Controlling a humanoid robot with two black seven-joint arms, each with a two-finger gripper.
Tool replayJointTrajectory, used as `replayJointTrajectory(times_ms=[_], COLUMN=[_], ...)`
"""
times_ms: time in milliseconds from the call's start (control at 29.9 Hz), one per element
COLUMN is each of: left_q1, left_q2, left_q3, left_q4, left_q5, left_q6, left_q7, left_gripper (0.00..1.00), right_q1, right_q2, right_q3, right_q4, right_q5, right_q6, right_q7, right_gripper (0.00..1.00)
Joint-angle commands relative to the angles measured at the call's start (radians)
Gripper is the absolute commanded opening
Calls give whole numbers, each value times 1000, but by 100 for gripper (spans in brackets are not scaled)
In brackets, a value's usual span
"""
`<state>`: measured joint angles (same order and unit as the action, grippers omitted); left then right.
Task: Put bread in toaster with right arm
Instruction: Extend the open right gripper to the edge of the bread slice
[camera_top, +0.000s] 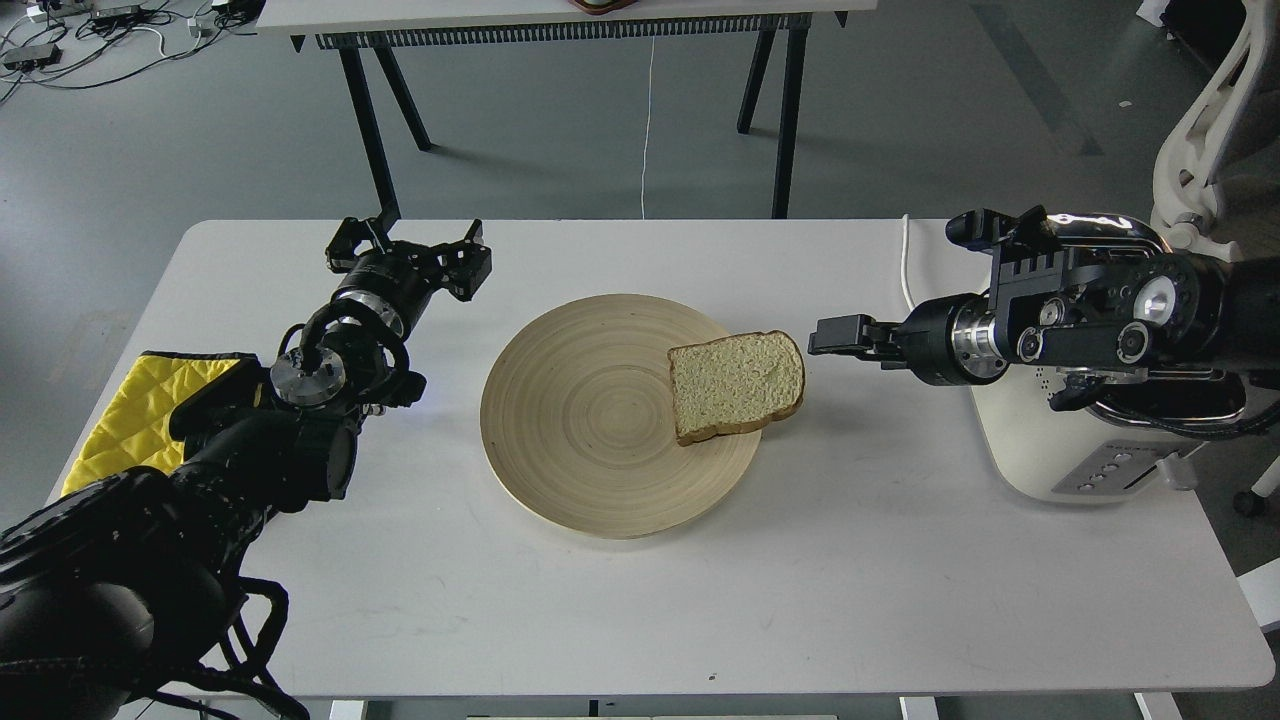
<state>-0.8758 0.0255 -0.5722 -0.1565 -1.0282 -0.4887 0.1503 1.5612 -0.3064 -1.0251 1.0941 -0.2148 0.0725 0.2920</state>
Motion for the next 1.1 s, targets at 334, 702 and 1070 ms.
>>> replayJointTrajectory(times_ms=[334, 702, 1070], left_q1=[0, 0, 0], left_q2=[1, 1, 1], left_q3=[0, 0, 0], left_q4=[0, 0, 0], left_q5=[-1, 0, 0], left_q6=[0, 0, 0], left_q7=[0, 0, 0], left_gripper=[100, 100, 100], right_q1=[-53, -53, -52], right_q2=[21, 20, 16], right_q3=[48, 48, 53], right_q4=[6, 7, 7], right_q5=[18, 22, 28], right_q6=[-26, -25, -25], right_q7=[1, -1, -1], right_gripper=[50, 32, 73])
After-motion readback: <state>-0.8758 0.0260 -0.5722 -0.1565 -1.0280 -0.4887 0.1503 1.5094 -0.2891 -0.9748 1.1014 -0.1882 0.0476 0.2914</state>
